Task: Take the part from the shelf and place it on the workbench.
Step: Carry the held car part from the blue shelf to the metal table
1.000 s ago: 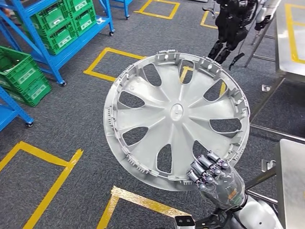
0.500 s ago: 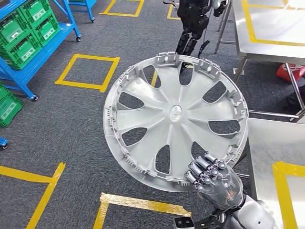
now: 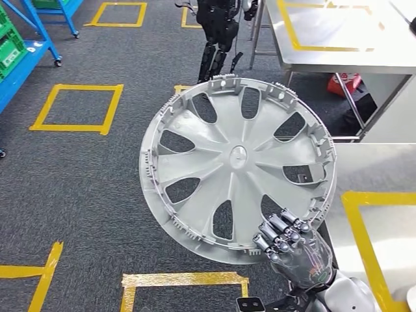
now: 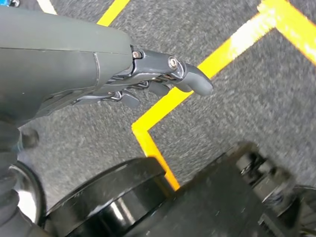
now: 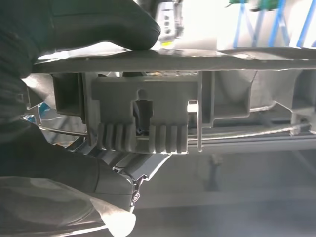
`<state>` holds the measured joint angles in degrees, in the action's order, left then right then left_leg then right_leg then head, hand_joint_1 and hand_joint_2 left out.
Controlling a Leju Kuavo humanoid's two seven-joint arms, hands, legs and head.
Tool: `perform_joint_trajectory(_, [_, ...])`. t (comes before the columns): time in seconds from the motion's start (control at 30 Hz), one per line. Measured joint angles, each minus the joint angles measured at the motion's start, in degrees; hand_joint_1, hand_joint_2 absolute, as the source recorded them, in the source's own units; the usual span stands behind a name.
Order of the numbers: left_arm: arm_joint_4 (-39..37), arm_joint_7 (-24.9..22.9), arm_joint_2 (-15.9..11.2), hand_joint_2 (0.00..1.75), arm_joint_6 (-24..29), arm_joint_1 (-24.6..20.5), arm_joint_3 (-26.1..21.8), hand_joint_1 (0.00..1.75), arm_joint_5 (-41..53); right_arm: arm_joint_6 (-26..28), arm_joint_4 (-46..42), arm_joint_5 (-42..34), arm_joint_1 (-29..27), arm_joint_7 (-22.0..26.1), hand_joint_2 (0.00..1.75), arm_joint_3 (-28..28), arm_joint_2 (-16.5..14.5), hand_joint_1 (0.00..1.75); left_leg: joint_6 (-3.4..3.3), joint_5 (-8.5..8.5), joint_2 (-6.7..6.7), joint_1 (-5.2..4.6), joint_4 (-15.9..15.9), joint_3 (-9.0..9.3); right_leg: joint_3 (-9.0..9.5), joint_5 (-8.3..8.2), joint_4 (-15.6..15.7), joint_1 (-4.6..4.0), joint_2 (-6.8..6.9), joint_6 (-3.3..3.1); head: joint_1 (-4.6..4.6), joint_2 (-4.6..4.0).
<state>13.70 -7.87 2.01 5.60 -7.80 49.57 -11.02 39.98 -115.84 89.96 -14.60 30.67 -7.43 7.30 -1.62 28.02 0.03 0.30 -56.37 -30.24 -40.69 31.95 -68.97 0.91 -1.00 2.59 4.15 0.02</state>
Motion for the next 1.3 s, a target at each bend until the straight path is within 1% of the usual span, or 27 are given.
perform_joint_trajectory(0.03, [0.0,0.0,0.0,1.75,-0.1,0.1,0.0,0.00,0.0,0.0,0.0,0.0,-0.1,0.0,1.75,0.0,0.0,1.68,-0.01,0.02,0.89,-0.10,0.0,-0.02,-1.53,1.15,-3.3,0.08,0.49,0.15,0.02,0.00])
perform_joint_trajectory(0.07, [0.0,0.0,-0.1,1.75,-0.1,0.2,0.0,0.00,0.0,0.0,0.0,0.0,-0.2,0.0,1.75,0.1,0.0,1.68,-0.02,0.06,1.73,-0.16,0.0,-0.03,-2.20,1.33,-4.9,0.15,0.70,0.26,0.02,0.00])
perform_joint_trajectory(0.1, [0.0,0.0,-0.1,1.75,-0.2,0.2,0.0,0.00,0.0,0.0,0.0,0.0,-0.3,0.0,1.75,0.1,0.0,1.68,0.03,0.11,2.49,-0.19,0.0,-0.01,-1.68,0.47,-4.1,0.20,0.90,0.30,0.03,0.00])
perform_joint_trajectory(0.17, [0.0,0.0,0.0,1.75,-0.3,0.1,0.0,0.00,0.0,0.0,0.0,0.0,-0.4,-0.1,1.75,0.2,0.0,1.68,0.29,0.32,3.78,-0.23,-0.1,0.15,2.52,-2.87,3.3,0.20,2.39,0.25,0.05,0.00])
perform_joint_trajectory(0.23, [0.0,0.0,0.0,1.75,-0.3,0.1,0.0,0.00,0.0,0.0,0.0,0.0,-0.4,-0.3,1.75,0.3,-0.1,1.68,0.80,0.65,4.79,-0.53,-0.3,0.30,6.51,-4.67,10.0,-0.12,4.31,-0.21,0.01,0.01])
perform_joint_trajectory(0.27, [0.0,0.0,-0.1,1.75,-0.4,0.1,0.0,0.00,0.0,0.0,0.0,0.0,-0.4,-0.3,1.75,0.3,-0.1,1.68,1.06,0.76,5.23,-0.66,-0.4,0.38,7.28,-4.74,11.3,-0.29,4.75,-0.54,-0.04,0.01])
perform_joint_trajectory(0.33, [0.0,0.0,-0.1,1.75,-0.3,0.0,0.0,0.00,0.0,0.0,0.0,0.0,-0.5,-0.4,1.75,0.3,-0.3,1.68,1.59,0.83,6.16,-0.70,-0.3,0.57,7.18,-4.79,11.4,-0.51,3.71,-1.33,-0.10,0.01])
perform_joint_trajectory(0.37, [0.0,0.0,0.0,1.75,-0.3,-0.1,0.0,0.00,0.0,0.0,0.0,0.0,-0.5,-0.5,1.75,0.3,-0.3,1.68,1.93,1.13,5.84,-0.59,-0.5,0.60,7.13,-4.93,11.5,-0.47,3.13,-1.69,-0.12,0.01])
perform_joint_trajectory(0.43, [0.0,0.0,0.0,1.75,-0.3,-0.2,0.0,0.00,0.1,0.0,0.0,0.0,-0.5,-0.6,1.75,0.3,-0.4,1.68,2.51,3.32,3.44,-0.28,-3.4,-0.49,7.12,-5.23,11.7,-0.28,2.00,-2.43,-0.23,0.02])
perform_joint_trajectory(0.47, [0.0,0.0,0.0,1.75,-0.3,-0.1,0.0,0.00,0.1,0.0,0.0,0.0,-0.5,-0.7,1.75,0.3,-0.4,1.68,2.70,5.29,1.82,-0.14,-6.8,-1.95,7.11,-5.32,11.8,-0.24,1.40,-2.69,-0.31,0.02])
perform_joint_trajectory(0.53, [0.0,0.0,0.0,1.75,-0.3,0.0,0.0,0.00,0.1,0.0,0.0,0.0,-0.5,-0.7,1.75,0.3,-0.5,1.68,2.78,8.81,0.45,-0.08,-14.8,-5.56,7.02,-5.37,11.8,-0.38,0.03,-2.97,-0.37,0.02])
perform_joint_trajectory(0.57, [0.0,0.0,0.0,1.75,-0.3,0.0,0.0,0.00,0.1,0.0,0.0,0.0,-0.5,-0.7,1.75,0.3,-0.6,1.68,2.75,9.23,0.31,-0.09,-17.2,-6.70,7.01,-5.39,11.8,-0.46,-0.72,-3.03,-0.38,0.02])
perform_joint_trajectory(0.6, [0.0,0.0,0.0,1.75,-0.3,0.0,0.0,0.00,0.1,0.0,0.0,0.0,-0.5,-0.8,1.75,0.3,-0.6,1.68,2.65,8.46,0.23,-0.09,-17.4,-6.90,7.02,-5.41,11.7,-0.53,-1.49,-3.05,-0.37,0.02])
perform_joint_trajectory(0.63, [0.0,0.0,0.0,1.75,-0.3,-0.1,0.0,0.00,0.2,0.0,0.0,0.0,-0.5,-0.8,1.75,0.3,-0.6,1.68,2.47,6.63,0.00,-0.09,-15.3,-6.07,7.03,-5.43,11.6,-0.57,-2.31,-3.05,-0.38,0.02])
perform_joint_trajectory(0.67, [0.0,-0.1,0.0,1.75,-0.3,-0.1,0.0,0.00,0.2,0.0,0.0,0.0,-0.5,-0.9,1.75,0.3,-0.6,1.68,2.21,4.21,-0.72,-0.09,-11.7,-4.51,7.04,-5.43,11.5,-0.58,-3.12,-3.03,-0.39,0.02])
perform_joint_trajectory(0.73, [0.0,-0.1,-0.1,1.75,-0.3,-0.1,0.0,0.00,0.2,0.0,0.0,0.0,-0.4,-1.1,1.75,0.3,-0.6,1.68,1.64,1.08,-3.18,-0.01,-4.5,-1.44,6.78,-5.49,11.2,-0.60,-4.62,-2.75,-0.37,0.01])
perform_joint_trajectory(0.8, [-0.1,-0.2,-0.2,1.75,-0.3,-0.1,0.0,0.00,0.2,0.0,0.0,0.0,-0.5,-1.2,1.75,0.3,-0.6,1.68,1.33,0.94,-4.33,-0.05,-1.7,-0.33,6.13,-5.79,11.1,-0.42,-5.84,-2.10,-0.38,0.01])
perform_joint_trajectory(0.83, [-0.1,-0.2,-0.2,1.75,-0.3,-0.1,0.0,0.00,0.2,0.0,0.0,0.0,-0.5,-1.3,1.75,0.3,-0.6,1.68,1.20,0.97,-3.85,-0.10,-1.1,-0.20,5.81,-6.03,11.2,-0.28,-6.47,-1.68,-0.40,0.02])
perform_joint_trajectory(0.87, [-0.1,-0.2,-0.2,1.75,-0.3,-0.2,0.0,0.00,0.2,0.0,0.0,0.0,-0.6,-1.4,1.75,0.3,-0.6,1.68,0.97,0.80,-3.18,-0.06,-0.8,-0.12,5.43,-6.09,11.2,-0.19,-6.44,-1.37,-0.39,0.02])
perform_joint_trajectory(0.93, [-0.1,-0.2,-0.1,1.75,-0.2,-0.3,0.0,0.00,0.2,0.0,0.0,0.0,-0.7,-1.6,1.75,0.3,-0.6,1.68,0.39,0.30,-1.76,0.06,0.1,0.14,4.06,-4.77,9.2,-0.36,-3.81,-0.92,-0.20,0.02])
perform_joint_trajectory(1.0, [-0.1,-0.2,-0.1,1.75,-0.2,-0.2,0.0,0.00,0.3,0.0,0.0,0.0,-0.7,-1.8,1.75,0.2,-0.6,1.68,0.05,0.17,-0.22,0.01,0.4,0.27,0.99,-1.43,2.9,-0.43,-0.38,-0.57,-0.02,0.01])
perform_joint_trajectory(1.07, [-0.1,-0.2,-0.1,1.75,-0.2,0.1,0.0,0.00,0.3,0.0,0.1,0.0,-0.7,-1.9,1.75,0.1,-0.6,1.68,-0.05,0.26,1.49,-0.08,0.4,0.26,-2.21,1.11,-3.9,-0.18,0.51,-0.14,0.02,0.02])
perform_joint_trajectory(1.1, [-0.1,-0.2,-0.1,1.75,-0.2,0.2,0.0,0.00,0.3,0.0,0.1,0.0,-0.7,-2.0,1.75,0.1,-0.6,1.68,-0.02,0.33,2.32,-0.09,0.3,0.28,-2.63,1.03,-5.0,-0.05,0.68,0.04,0.02,0.02])
perform_joint_trajectory(1.13, [-0.1,-0.2,-0.1,1.75,-0.2,0.2,0.0,0.00,0.3,0.0,0.2,0.0,-0.8,-2.1,1.75,0.1,-0.6,1.68,0.07,0.43,3.09,-0.08,0.3,0.33,-1.83,-0.08,-3.7,0.08,0.94,0.18,0.03,0.02])
perform_joint_trajectory(1.17, [-0.1,-0.2,0.0,1.75,-0.2,0.2,0.0,0.00,0.3,0.0,0.2,0.0,-0.8,-2.1,1.75,0.1,-0.6,1.68,0.22,0.56,3.77,-0.06,0.3,0.43,0.10,-1.86,-0.3,0.19,1.48,0.28,0.04,0.02])
perform_joint_trajectory(1.23, [-0.1,-0.2,0.0,1.75,-0.2,0.2,0.0,0.00,0.3,0.0,0.3,0.0,-0.7,-2.2,1.75,0.1,-0.6,1.68,0.79,1.03,4.89,-0.32,0.0,0.67,4.67,-4.32,7.7,0.09,4.35,0.24,0.12,0.02])
perform_joint_trajectory(1.3, [-0.1,-0.2,0.0,1.75,-0.3,0.2,0.0,0.00,0.4,0.0,0.3,0.0,-0.7,-2.2,1.75,0.1,-0.6,1.68,1.35,1.39,5.82,-0.72,-0.3,0.86,6.64,-4.66,10.9,-0.21,5.85,-0.40,0.02,0.02])
